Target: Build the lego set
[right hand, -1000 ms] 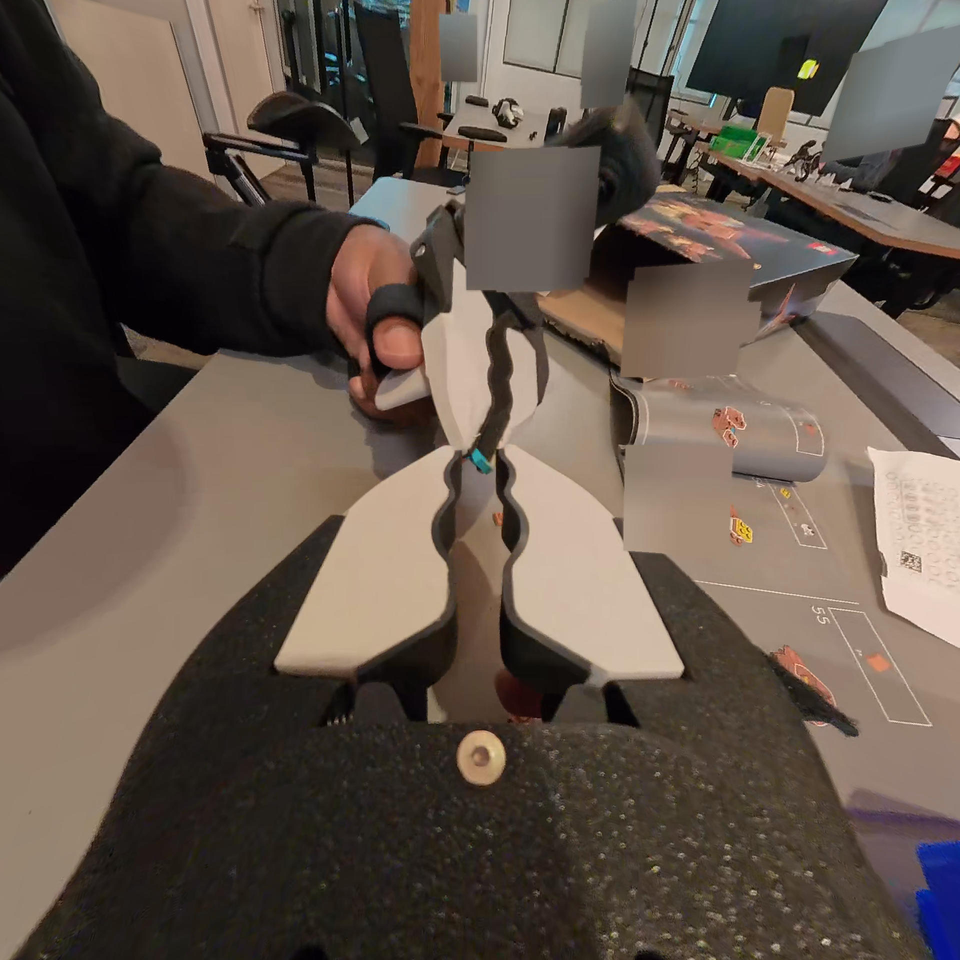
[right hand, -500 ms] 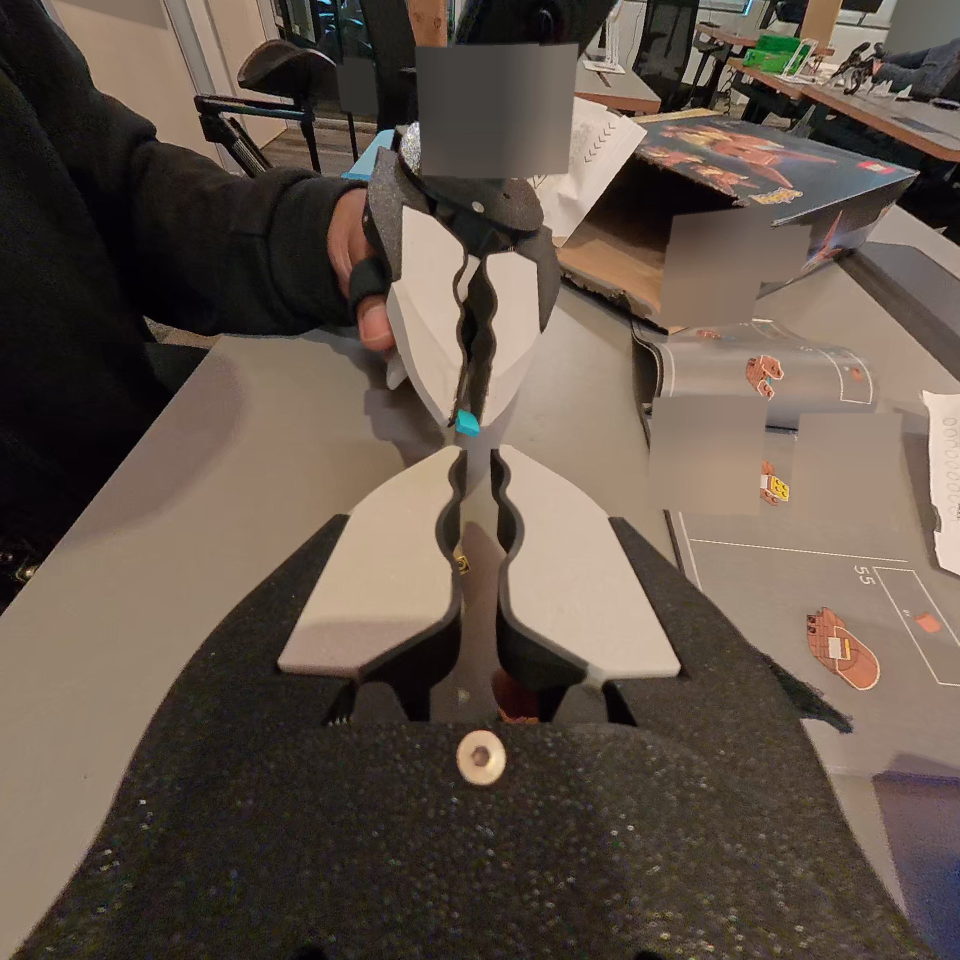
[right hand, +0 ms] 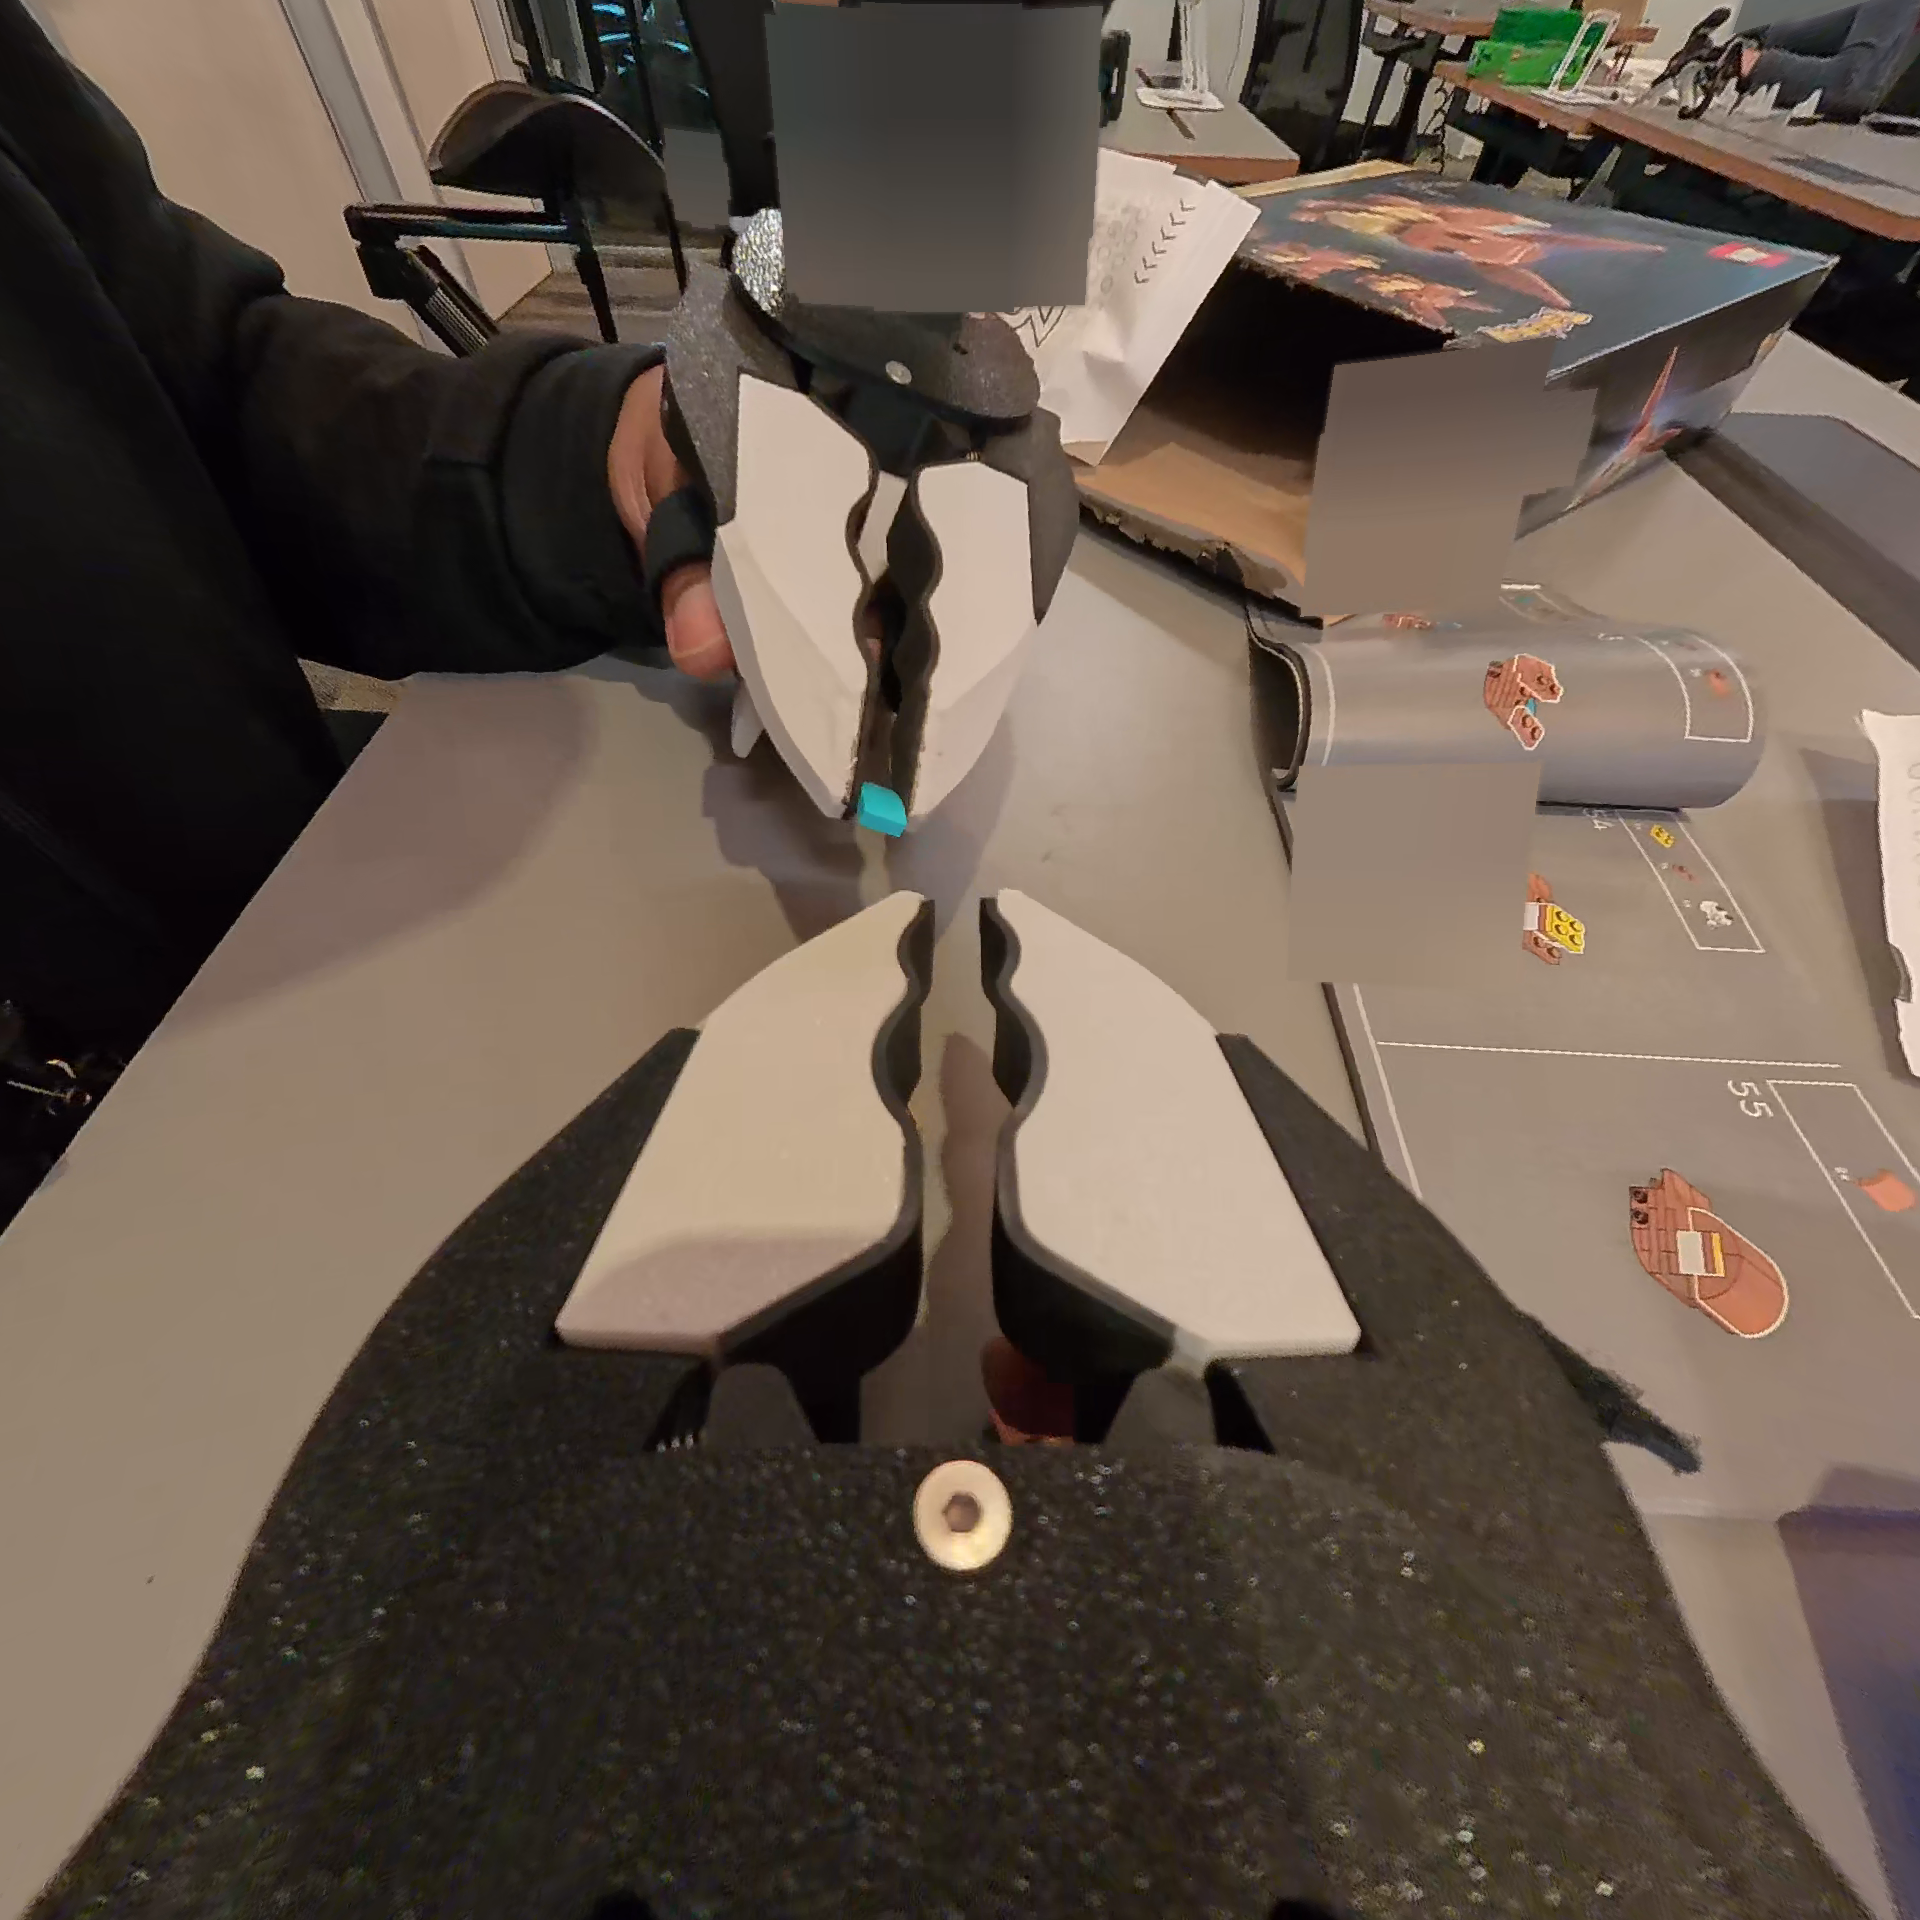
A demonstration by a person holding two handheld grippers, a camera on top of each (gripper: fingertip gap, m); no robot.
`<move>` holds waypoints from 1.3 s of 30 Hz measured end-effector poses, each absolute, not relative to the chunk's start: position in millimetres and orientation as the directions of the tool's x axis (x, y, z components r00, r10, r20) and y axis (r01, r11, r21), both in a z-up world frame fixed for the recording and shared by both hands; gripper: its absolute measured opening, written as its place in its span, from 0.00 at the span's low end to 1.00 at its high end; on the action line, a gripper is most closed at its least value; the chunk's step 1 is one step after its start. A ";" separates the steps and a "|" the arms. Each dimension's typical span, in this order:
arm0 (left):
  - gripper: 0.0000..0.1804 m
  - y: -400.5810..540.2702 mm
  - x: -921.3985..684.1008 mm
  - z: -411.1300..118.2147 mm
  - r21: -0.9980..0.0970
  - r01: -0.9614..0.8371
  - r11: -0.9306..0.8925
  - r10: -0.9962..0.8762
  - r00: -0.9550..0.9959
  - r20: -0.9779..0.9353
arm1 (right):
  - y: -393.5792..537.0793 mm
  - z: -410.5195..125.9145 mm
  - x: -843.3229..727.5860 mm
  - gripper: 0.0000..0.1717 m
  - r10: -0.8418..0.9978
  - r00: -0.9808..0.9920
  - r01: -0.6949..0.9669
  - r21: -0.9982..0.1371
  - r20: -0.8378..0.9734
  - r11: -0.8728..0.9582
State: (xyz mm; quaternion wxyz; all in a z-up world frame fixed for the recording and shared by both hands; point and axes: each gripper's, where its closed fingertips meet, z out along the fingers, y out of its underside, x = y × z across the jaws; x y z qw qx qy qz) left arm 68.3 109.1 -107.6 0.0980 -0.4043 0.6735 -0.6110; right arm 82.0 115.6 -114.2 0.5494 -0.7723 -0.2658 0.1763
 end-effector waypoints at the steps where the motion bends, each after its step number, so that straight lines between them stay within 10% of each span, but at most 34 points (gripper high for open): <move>1: 0.04 109.4 68.5 -107.6 -0.902 -0.426 -0.075 -0.665 -0.652 0.363 | 115.7 -114.4 82.2 0.05 0.603 0.797 0.216 -0.942 0.019 -0.256; 39: 0.04 110.7 72.8 -113.5 -0.895 -0.442 -0.054 -0.700 -0.623 0.350 | 109.0 -132.4 97.2 0.12 0.567 0.821 0.313 -0.882 0.065 -0.352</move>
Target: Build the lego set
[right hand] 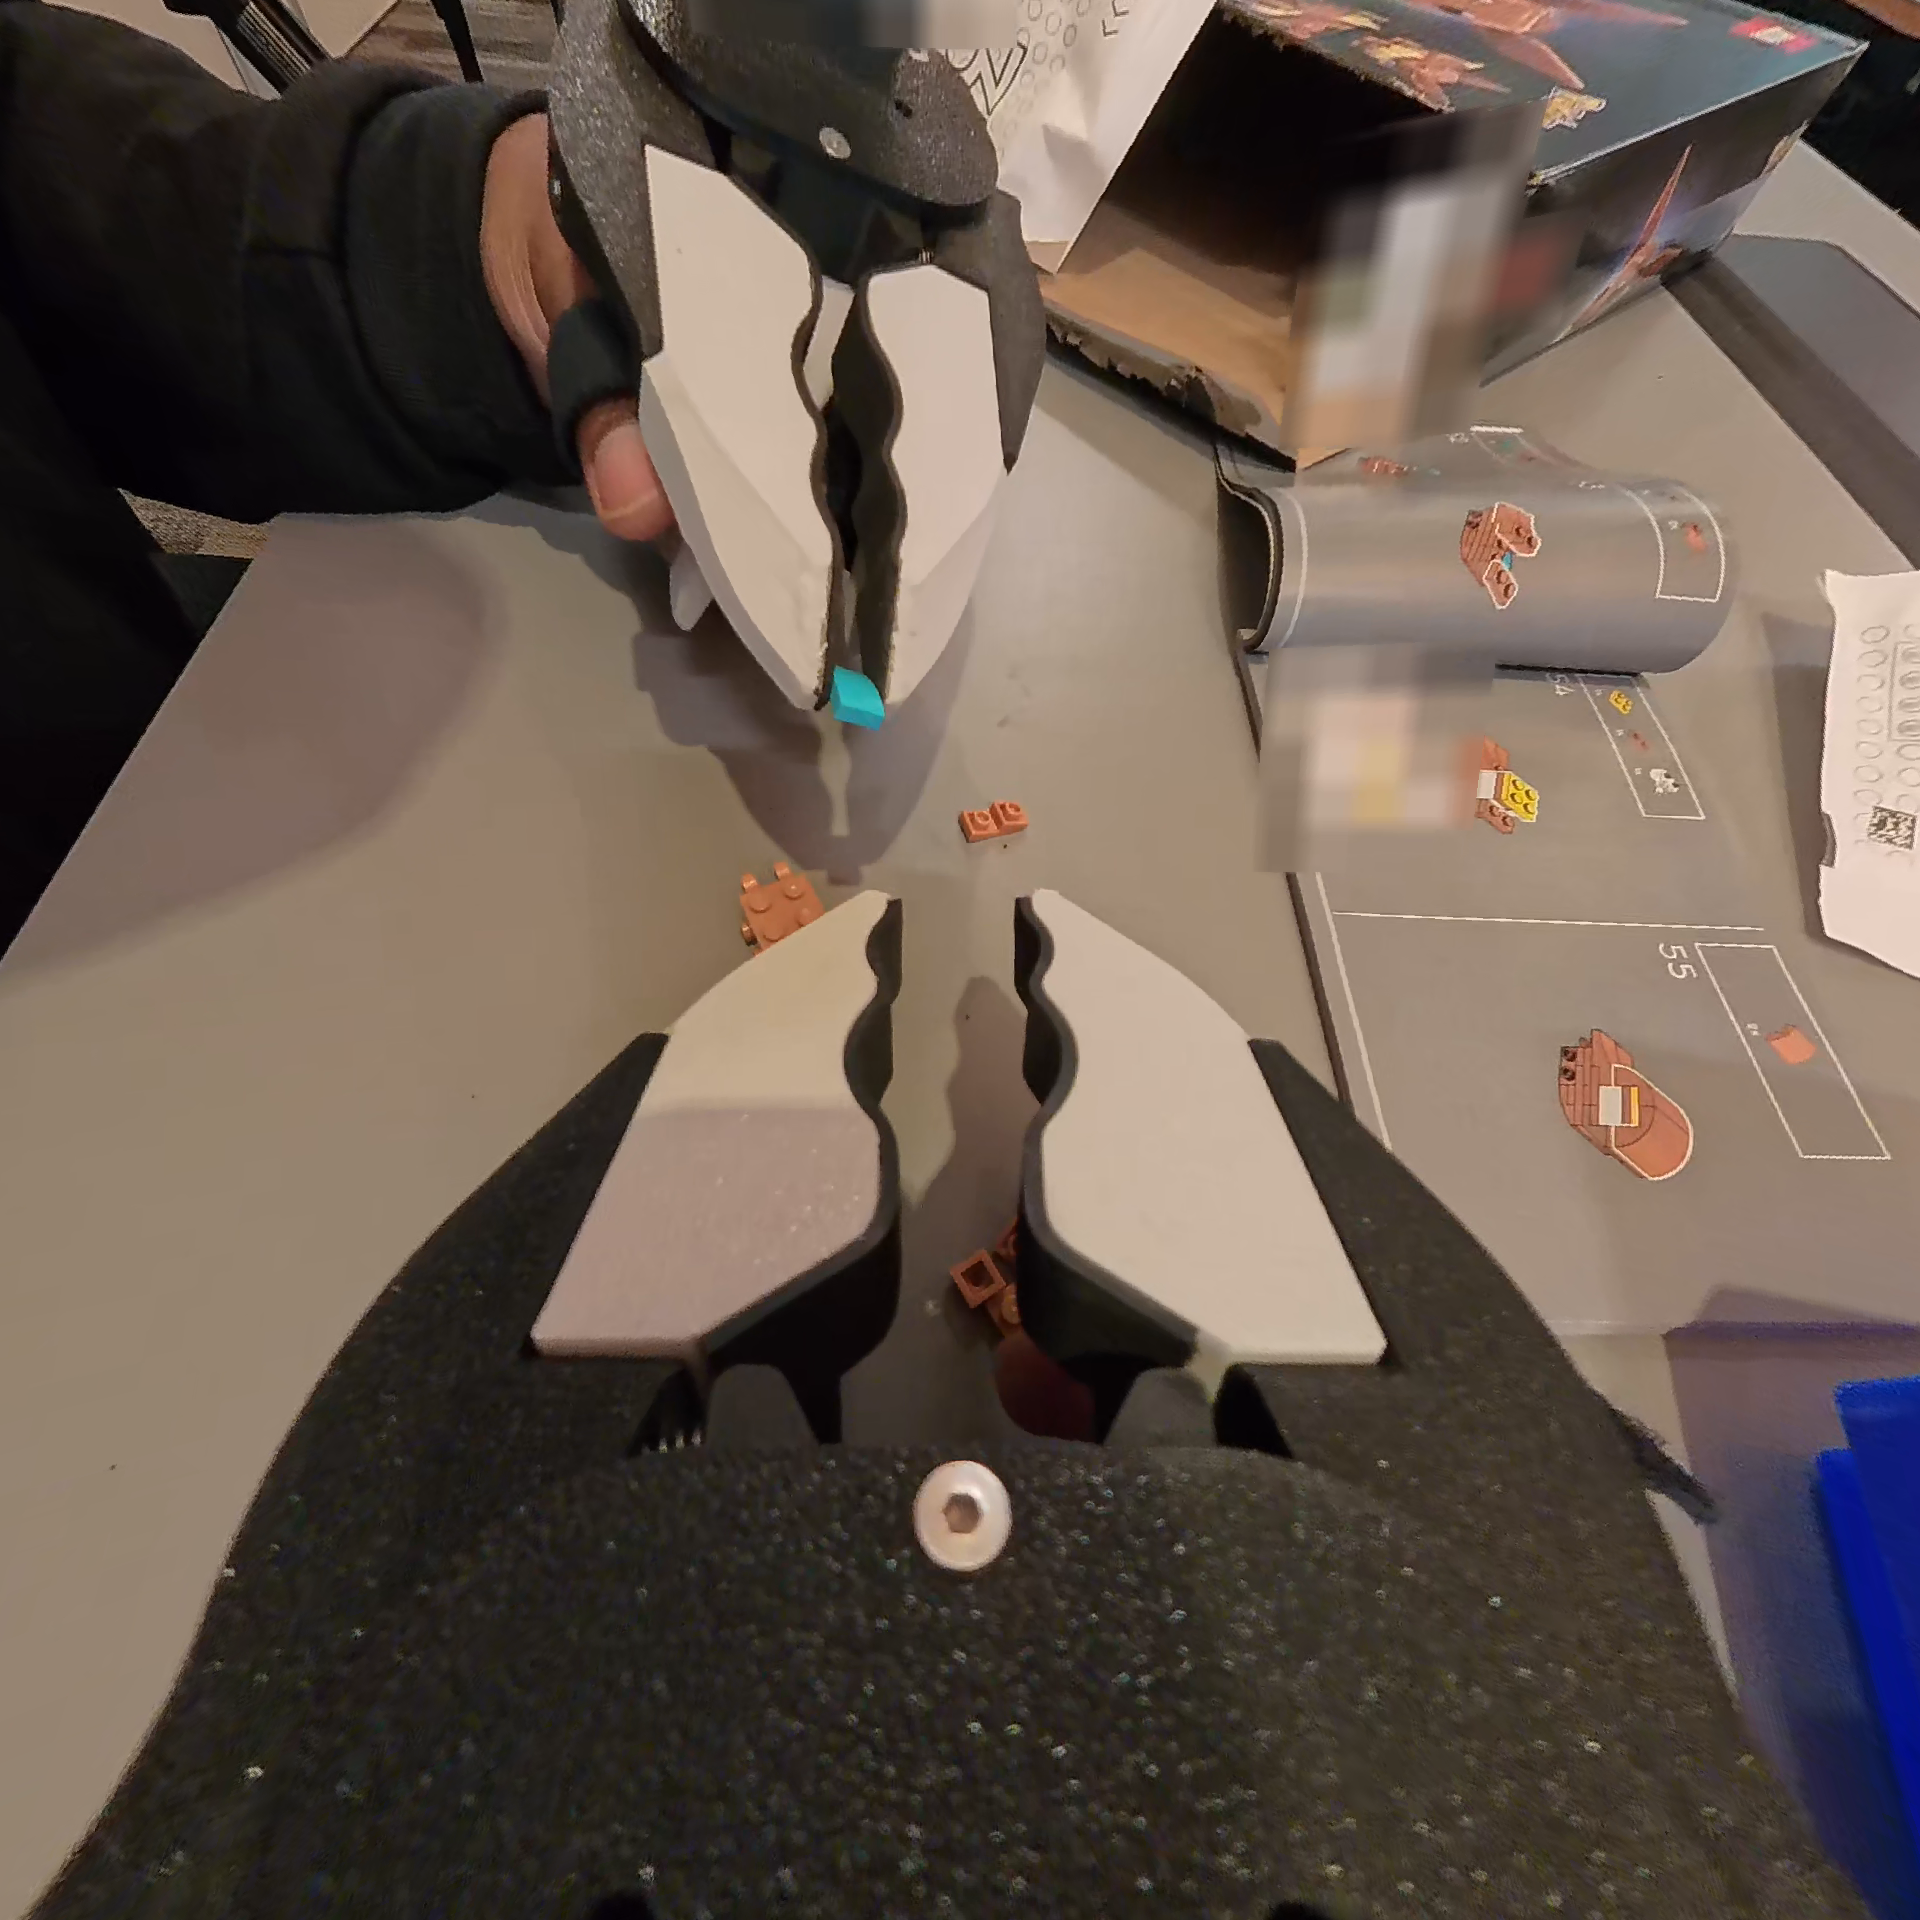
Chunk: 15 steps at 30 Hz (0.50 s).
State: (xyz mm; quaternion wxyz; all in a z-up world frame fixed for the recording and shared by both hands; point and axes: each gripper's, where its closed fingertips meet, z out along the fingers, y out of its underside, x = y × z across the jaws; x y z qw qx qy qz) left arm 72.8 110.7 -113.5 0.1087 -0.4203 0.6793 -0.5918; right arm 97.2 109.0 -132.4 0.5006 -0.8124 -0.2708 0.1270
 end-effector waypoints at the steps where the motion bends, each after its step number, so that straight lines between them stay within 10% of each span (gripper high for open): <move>1: 0.04 110.7 72.7 -113.6 -0.895 -0.443 -0.054 -0.699 -0.623 0.350 | 109.2 -132.3 97.3 0.12 0.566 0.822 0.310 -0.883 0.064 -0.352; 15: 0.04 110.5 72.6 -113.9 -0.894 -0.444 -0.053 -0.699 -0.623 0.350 | 117.3 -125.8 107.7 0.22 0.495 0.867 0.255 -0.902 0.055 -0.348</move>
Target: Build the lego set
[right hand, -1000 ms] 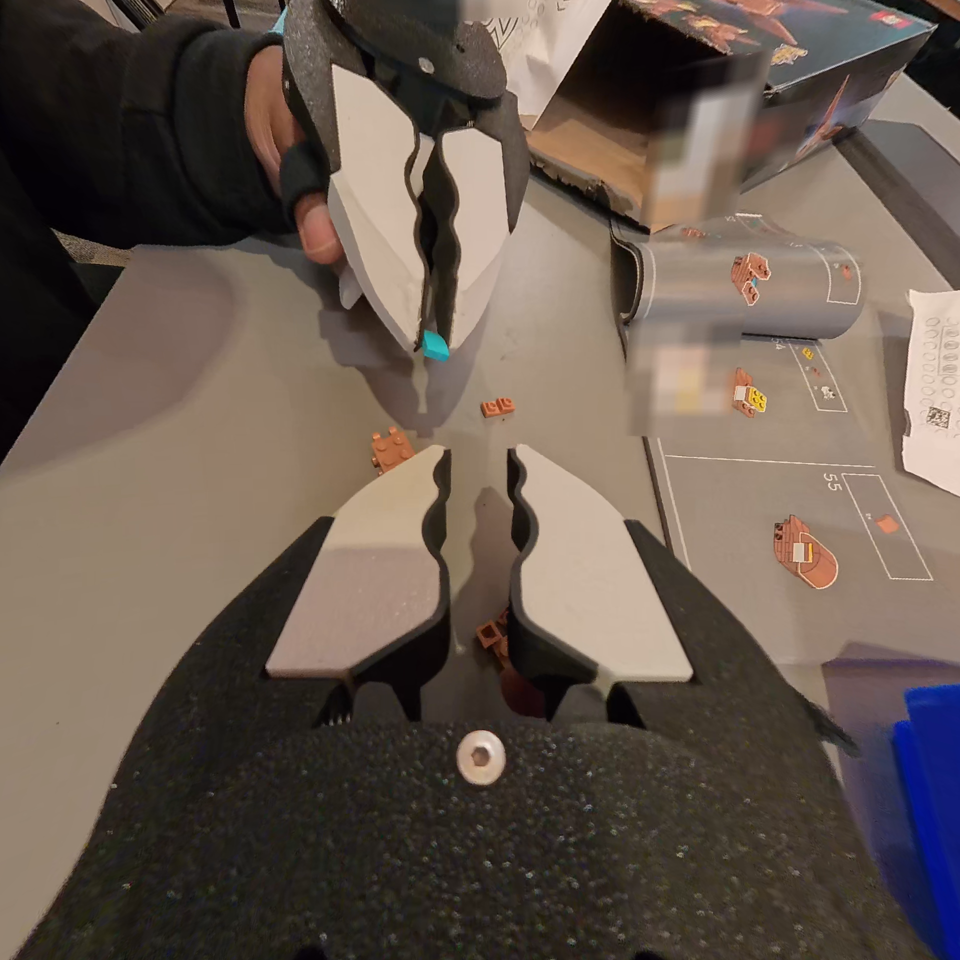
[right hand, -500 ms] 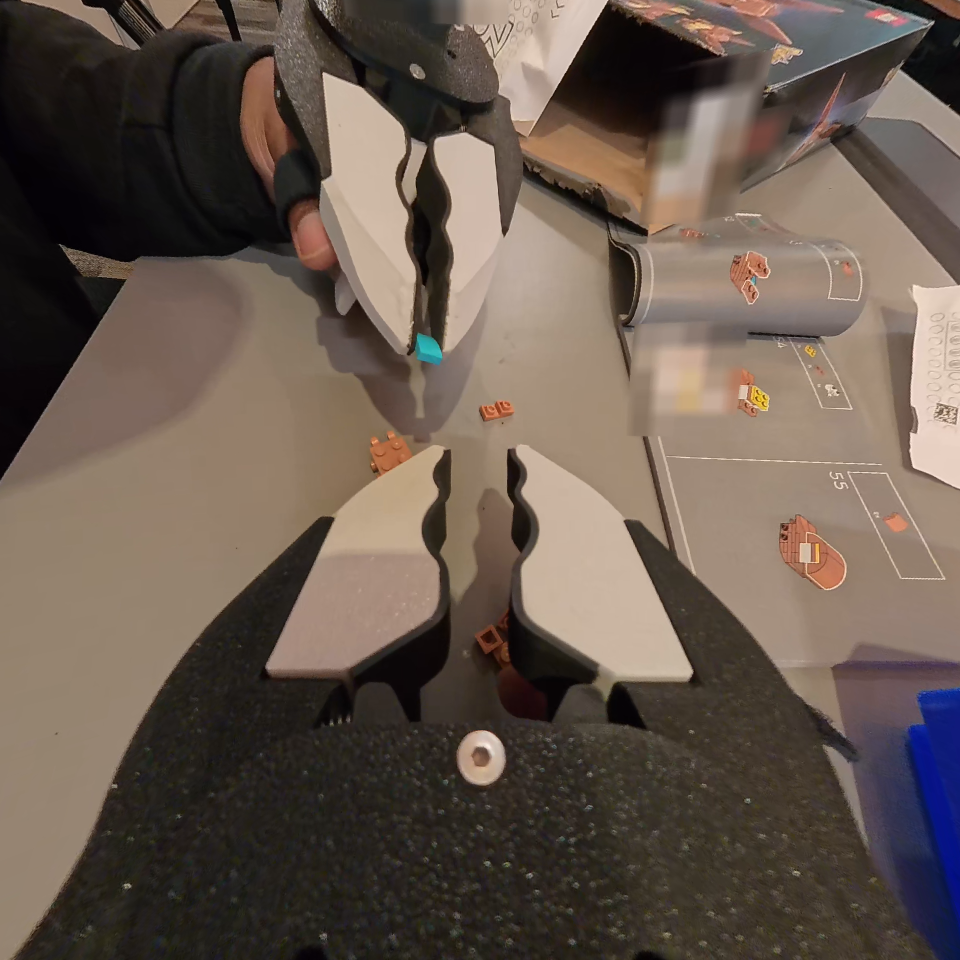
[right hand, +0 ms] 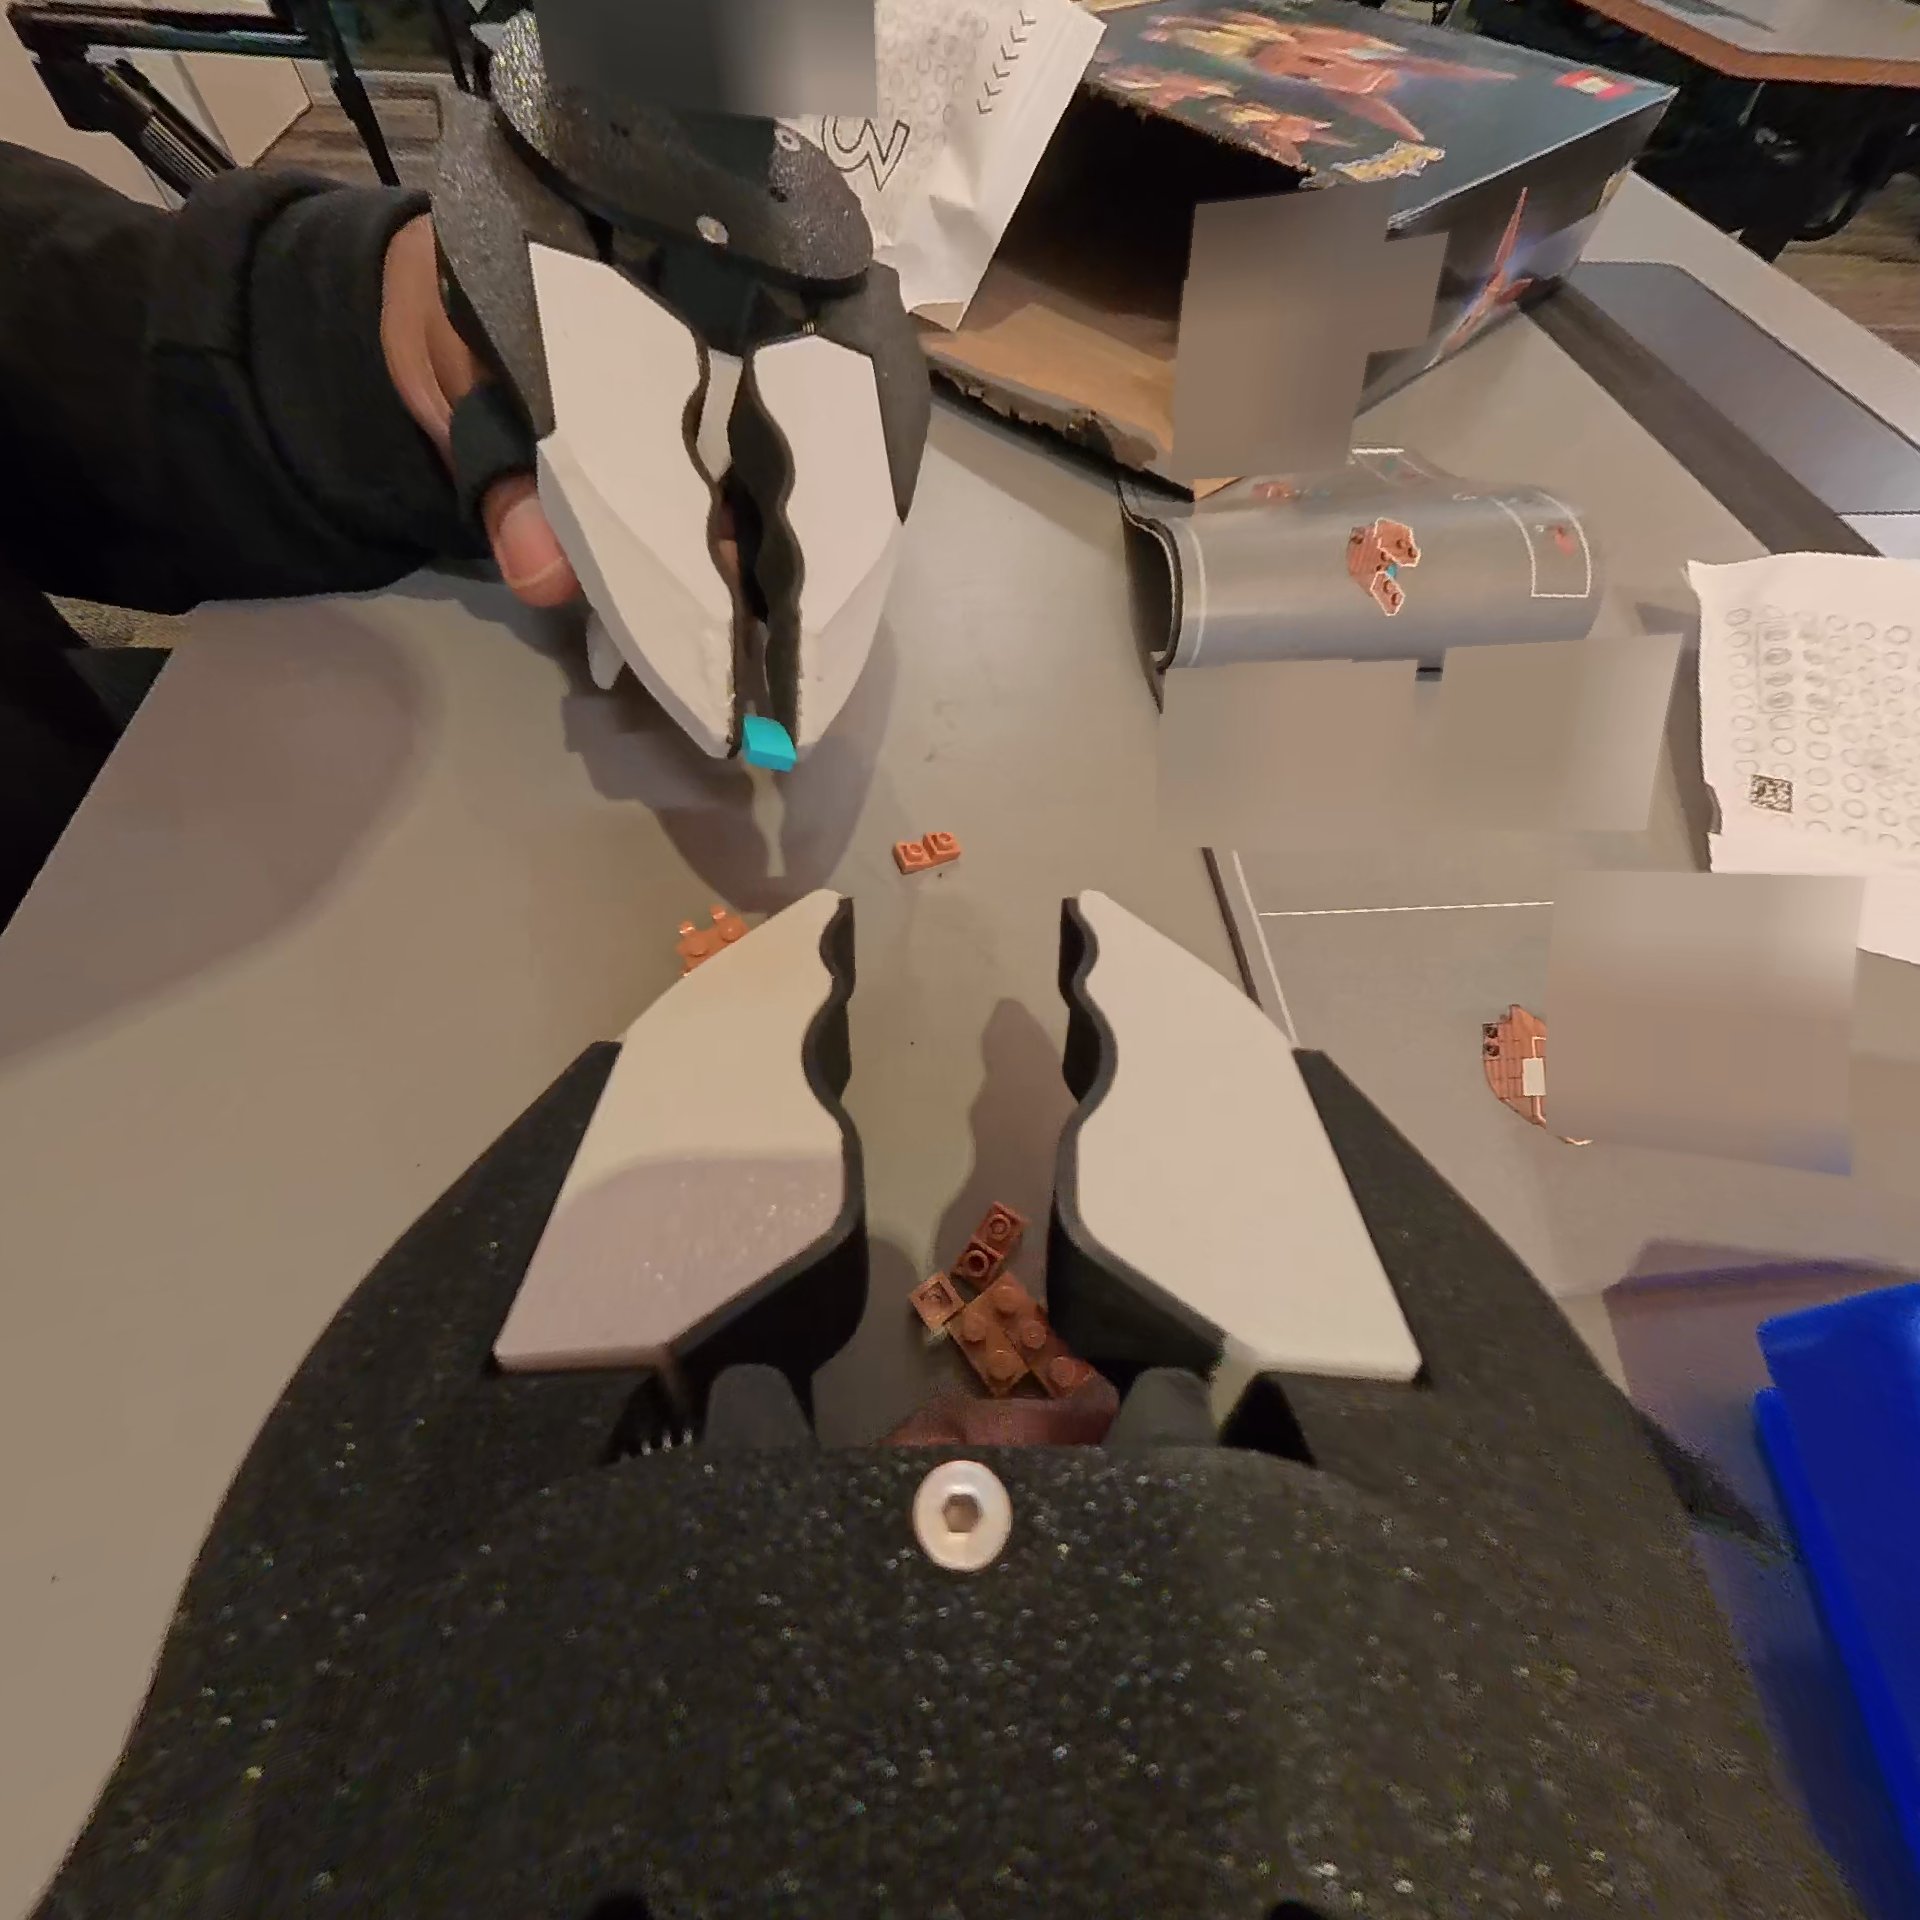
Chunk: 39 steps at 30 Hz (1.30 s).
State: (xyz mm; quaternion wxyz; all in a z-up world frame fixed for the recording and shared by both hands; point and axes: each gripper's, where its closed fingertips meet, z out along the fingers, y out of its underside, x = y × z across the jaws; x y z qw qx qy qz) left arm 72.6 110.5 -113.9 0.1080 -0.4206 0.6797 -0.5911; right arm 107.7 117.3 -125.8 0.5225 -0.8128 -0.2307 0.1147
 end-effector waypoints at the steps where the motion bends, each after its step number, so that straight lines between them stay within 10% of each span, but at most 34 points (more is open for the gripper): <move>1: 0.04 110.4 72.6 -113.9 -0.894 -0.444 -0.052 -0.699 -0.623 0.350 | 117.2 -126.2 107.6 0.22 0.496 0.866 0.258 -0.901 0.057 -0.348; 20: 0.04 111.2 72.8 -113.5 -0.894 -0.444 -0.059 -0.701 -0.619 0.354 | 118.3 -126.9 106.5 0.26 0.499 0.859 0.303 -0.897 0.112 -0.321; 39: 0.04 113.8 74.4 -113.2 -0.891 -0.448 -0.076 -0.707 -0.605 0.365 | 118.8 -110.1 124.6 0.00 0.370 0.902 0.326 -0.913 0.222 -0.246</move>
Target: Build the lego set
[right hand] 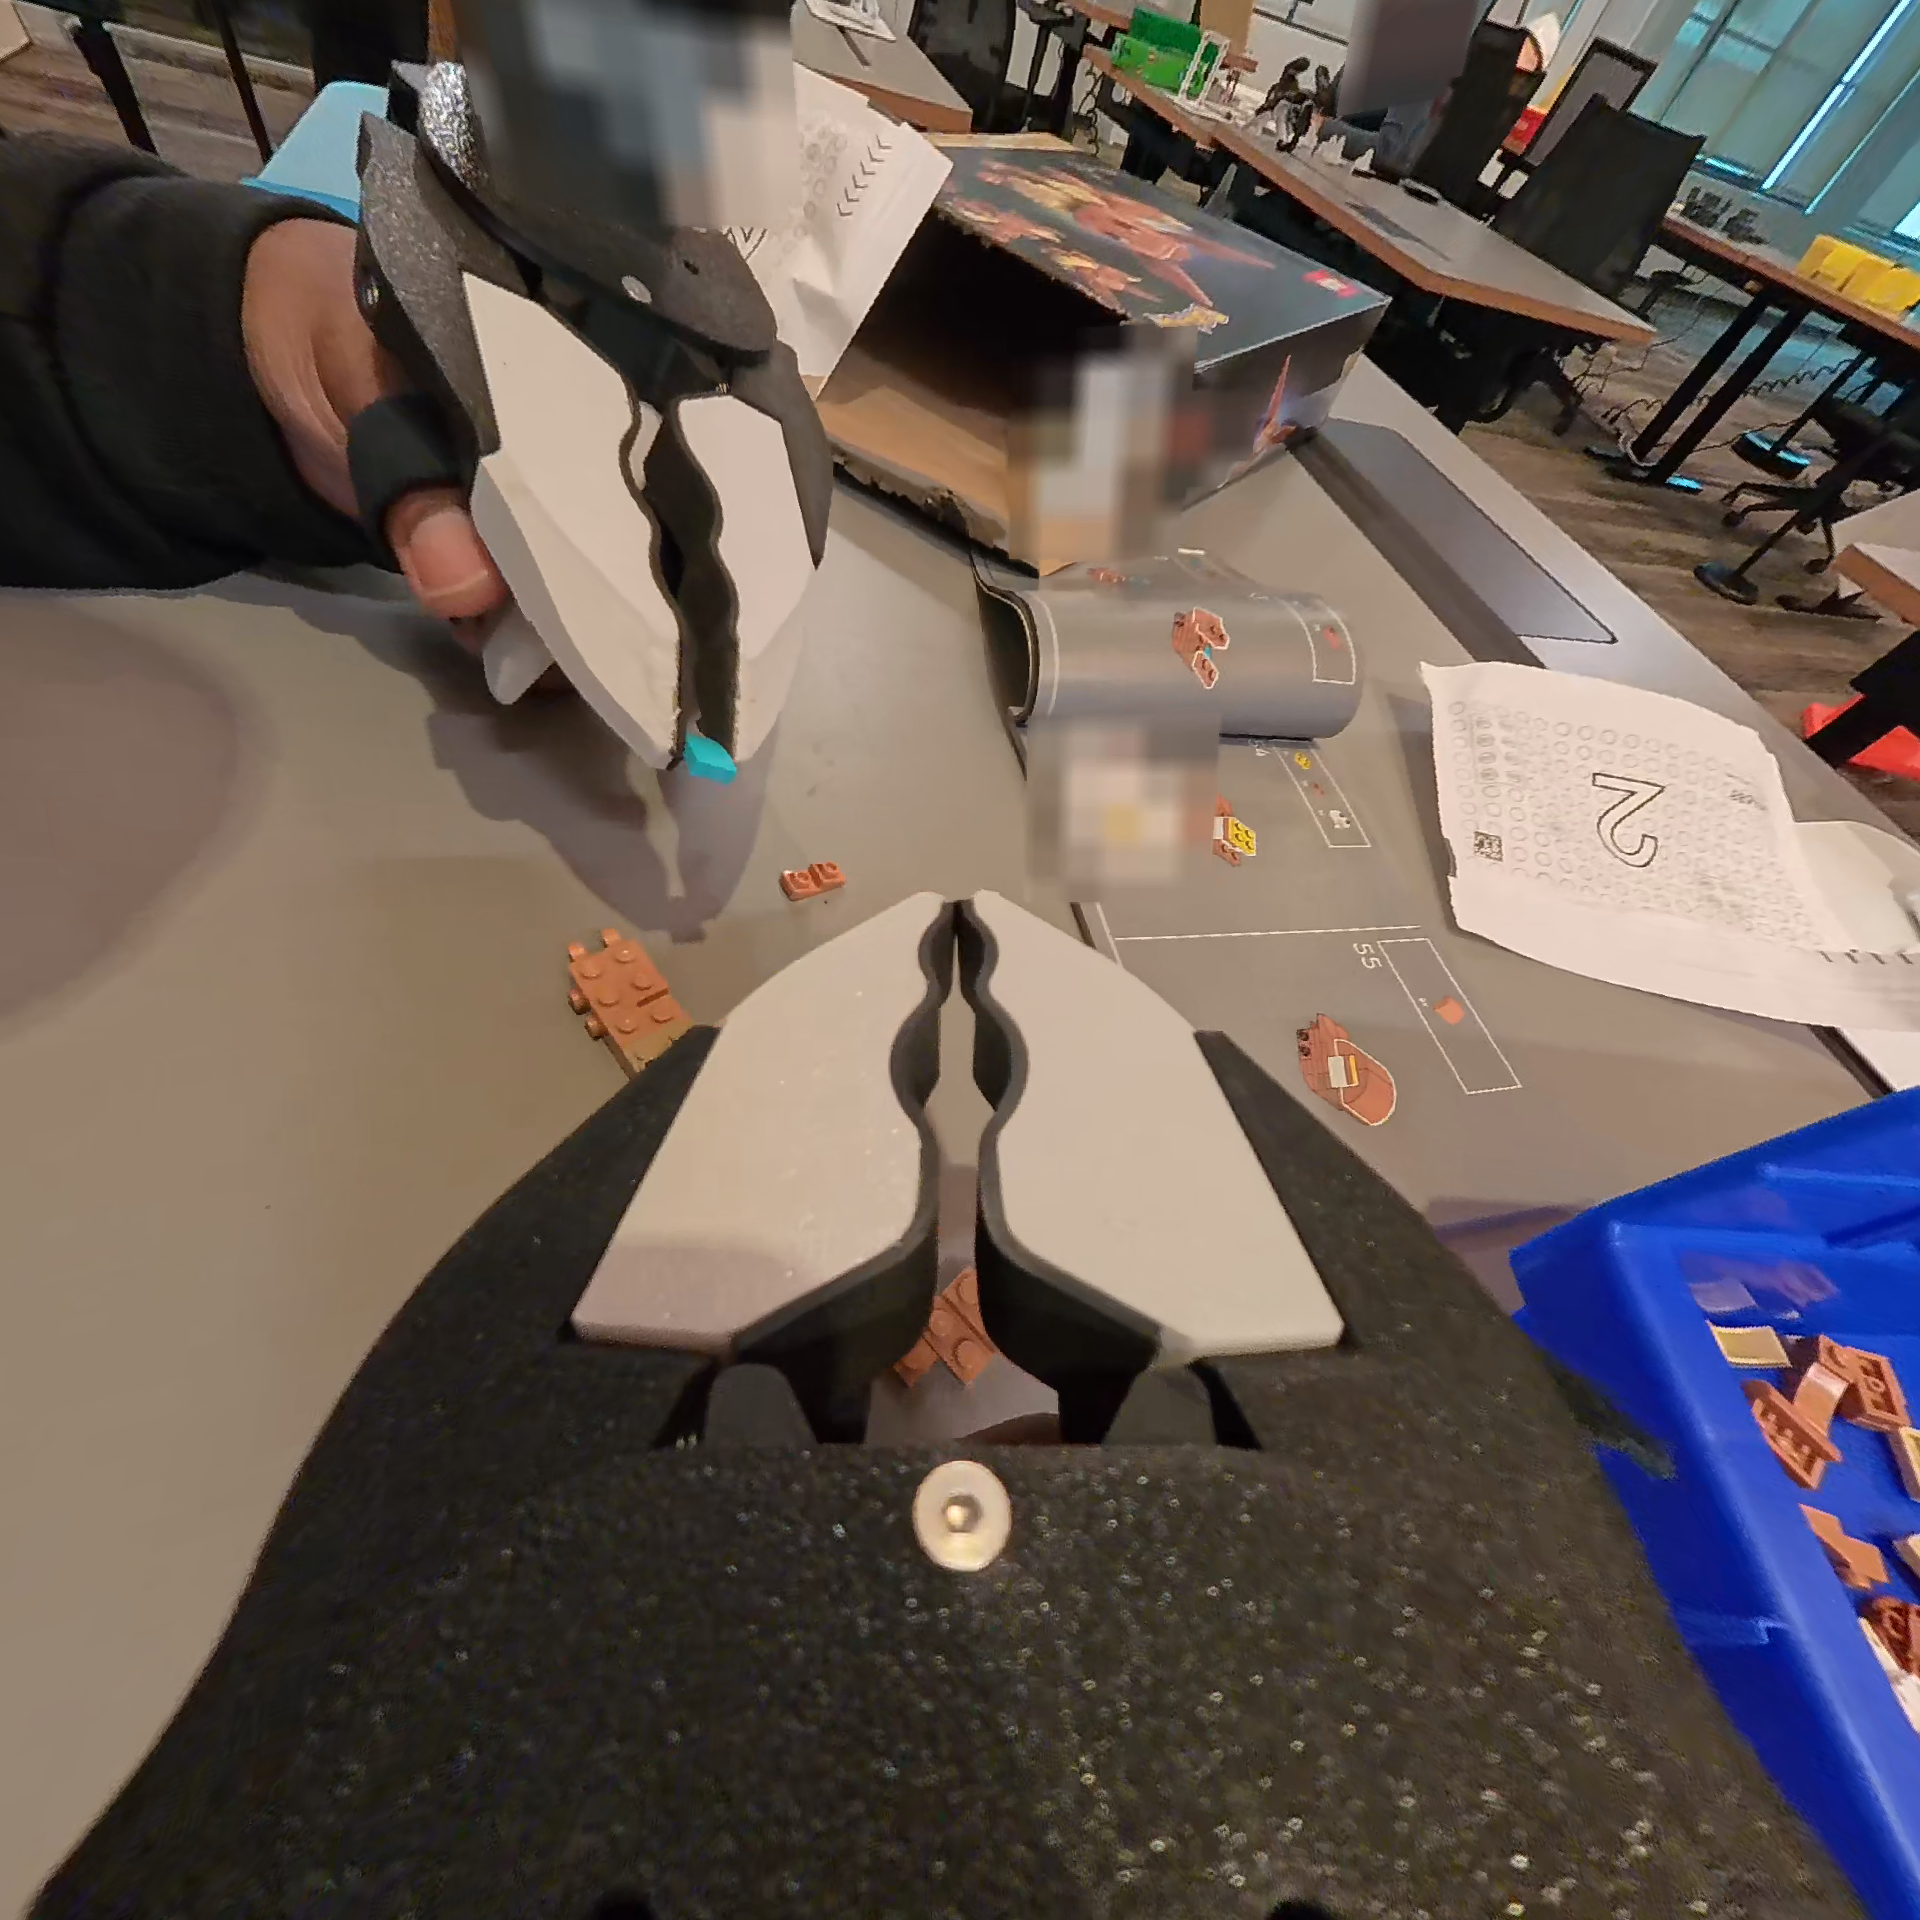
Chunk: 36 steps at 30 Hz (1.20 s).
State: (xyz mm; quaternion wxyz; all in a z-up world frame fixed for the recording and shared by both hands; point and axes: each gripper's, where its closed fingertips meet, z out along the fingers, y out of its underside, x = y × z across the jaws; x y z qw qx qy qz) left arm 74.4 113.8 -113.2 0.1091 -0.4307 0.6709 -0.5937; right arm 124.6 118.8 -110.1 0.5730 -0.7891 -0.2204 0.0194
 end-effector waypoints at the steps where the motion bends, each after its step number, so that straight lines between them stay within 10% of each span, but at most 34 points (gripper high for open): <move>1: 0.04 113.9 74.5 -113.2 -0.890 -0.449 -0.078 -0.707 -0.605 0.366 | 118.9 -109.5 125.2 0.00 0.366 0.903 0.326 -0.914 0.225 -0.243; 36: 0.04 126.4 76.7 -105.0 -0.867 -0.454 -0.206 -0.667 -0.583 0.463 | 113.5 -121.8 115.9 0.00 0.392 0.920 0.170 -0.925 0.025 -0.339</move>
